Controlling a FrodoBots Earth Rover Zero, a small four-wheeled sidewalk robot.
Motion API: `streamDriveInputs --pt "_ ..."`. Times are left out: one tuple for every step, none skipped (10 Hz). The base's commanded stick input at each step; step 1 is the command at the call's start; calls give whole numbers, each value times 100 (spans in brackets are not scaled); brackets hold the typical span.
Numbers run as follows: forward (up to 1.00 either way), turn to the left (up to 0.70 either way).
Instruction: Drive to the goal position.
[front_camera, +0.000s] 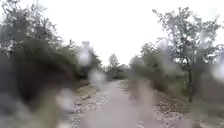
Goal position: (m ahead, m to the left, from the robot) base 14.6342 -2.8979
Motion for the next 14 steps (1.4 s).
streamDriveInputs --pt "45 0" --pt "45 0" --pt "45 0" --pt "45 0" --pt "45 0" --pt "45 0" --pt "45 0" --pt "45 0" --pt "45 0" --pt "45 0" --pt "45 0" --pt "45 0" --pt "45 0" --pt "45 0"
